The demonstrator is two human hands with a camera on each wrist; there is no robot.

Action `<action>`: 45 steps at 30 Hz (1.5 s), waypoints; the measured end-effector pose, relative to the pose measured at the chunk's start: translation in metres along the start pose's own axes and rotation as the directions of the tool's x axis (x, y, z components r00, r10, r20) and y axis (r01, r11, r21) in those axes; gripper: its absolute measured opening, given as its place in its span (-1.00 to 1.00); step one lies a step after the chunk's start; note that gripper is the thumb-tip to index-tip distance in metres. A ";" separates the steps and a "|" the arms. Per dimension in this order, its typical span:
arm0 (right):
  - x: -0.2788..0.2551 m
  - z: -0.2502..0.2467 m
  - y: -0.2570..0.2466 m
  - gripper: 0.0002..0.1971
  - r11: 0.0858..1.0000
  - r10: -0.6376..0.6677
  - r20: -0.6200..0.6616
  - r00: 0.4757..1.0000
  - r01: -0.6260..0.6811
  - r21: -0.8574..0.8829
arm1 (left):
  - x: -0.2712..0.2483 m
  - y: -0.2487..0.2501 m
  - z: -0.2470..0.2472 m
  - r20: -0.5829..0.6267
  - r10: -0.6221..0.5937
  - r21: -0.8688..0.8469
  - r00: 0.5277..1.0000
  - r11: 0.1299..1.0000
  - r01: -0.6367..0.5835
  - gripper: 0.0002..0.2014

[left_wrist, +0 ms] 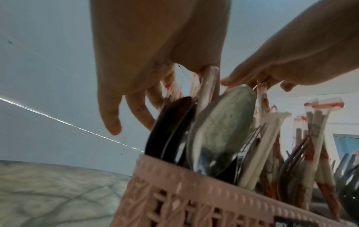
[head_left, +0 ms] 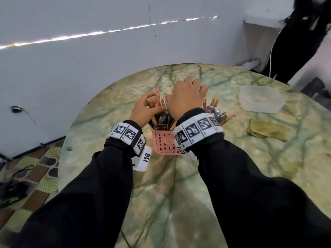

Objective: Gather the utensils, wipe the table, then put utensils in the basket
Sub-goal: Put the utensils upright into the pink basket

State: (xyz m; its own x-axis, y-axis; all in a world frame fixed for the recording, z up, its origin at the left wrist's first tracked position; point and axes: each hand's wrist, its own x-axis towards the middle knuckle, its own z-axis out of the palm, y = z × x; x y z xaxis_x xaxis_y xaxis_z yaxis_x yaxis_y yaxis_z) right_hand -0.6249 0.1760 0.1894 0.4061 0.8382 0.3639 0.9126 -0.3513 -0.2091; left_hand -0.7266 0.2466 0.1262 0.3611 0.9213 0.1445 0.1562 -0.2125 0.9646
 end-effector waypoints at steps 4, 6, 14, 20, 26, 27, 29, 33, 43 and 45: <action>0.005 0.016 -0.003 -0.85 0.998 0.043 0.007 0.999 -0.043 -0.041 | 0.000 0.000 -0.003 0.022 0.030 -0.082 0.999 0.996 -0.028 -0.41; 0.006 0.021 -0.005 -0.88 0.997 0.068 0.005 0.998 -0.068 -0.038 | 0.003 0.001 -0.003 0.021 0.057 -0.038 0.998 0.998 -0.056 -0.48; 0.000 0.024 0.003 -0.78 0.993 -0.019 0.156 0.988 0.037 -0.114 | 0.003 0.007 -0.002 0.183 0.004 0.098 0.983 0.995 -0.022 -0.63; -0.016 -0.039 0.053 -0.76 0.906 0.002 0.000 1.000 -0.002 0.423 | -0.014 -0.013 -0.016 0.134 -0.077 -0.122 0.988 0.988 0.094 0.41; -0.052 -0.010 0.173 -0.35 0.735 0.349 0.305 0.886 -0.461 0.497 | -0.027 -0.031 -0.008 0.258 -0.179 0.005 0.949 0.983 0.185 0.22; -0.056 0.009 0.182 -0.22 0.750 0.328 0.465 0.822 -0.526 0.400 | -0.026 -0.031 -0.003 0.246 -0.172 0.013 0.954 0.985 0.174 0.22; -0.061 0.040 0.181 -0.01 0.827 0.179 0.682 0.709 -0.484 0.286 | -0.026 -0.031 0.007 0.206 -0.167 -0.004 0.964 0.985 0.171 0.24; -0.046 0.061 0.157 -0.35 0.657 -0.013 0.520 0.854 -0.385 0.648 | -0.028 -0.019 0.016 0.105 -0.184 0.065 0.977 0.982 0.178 -0.19; -0.001 0.076 0.151 -0.56 0.488 -0.115 0.236 0.965 -0.152 0.860 | -0.023 -0.023 0.017 0.016 -0.130 0.031 0.991 0.991 0.130 -0.56; -0.010 0.086 0.153 -0.58 0.444 -0.116 0.249 0.962 -0.174 0.879 | -0.021 -0.030 0.015 0.065 -0.148 0.080 0.987 0.987 0.142 -0.66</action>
State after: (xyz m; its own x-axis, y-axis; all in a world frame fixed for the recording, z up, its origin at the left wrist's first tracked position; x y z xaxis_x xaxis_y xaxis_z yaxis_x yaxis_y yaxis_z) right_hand -0.4934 0.1497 0.0751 0.2732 0.9505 0.1482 0.2927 0.0646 -0.9540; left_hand -0.7254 0.2286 0.0913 0.3933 0.9193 -0.0143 0.2789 -0.1044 0.9546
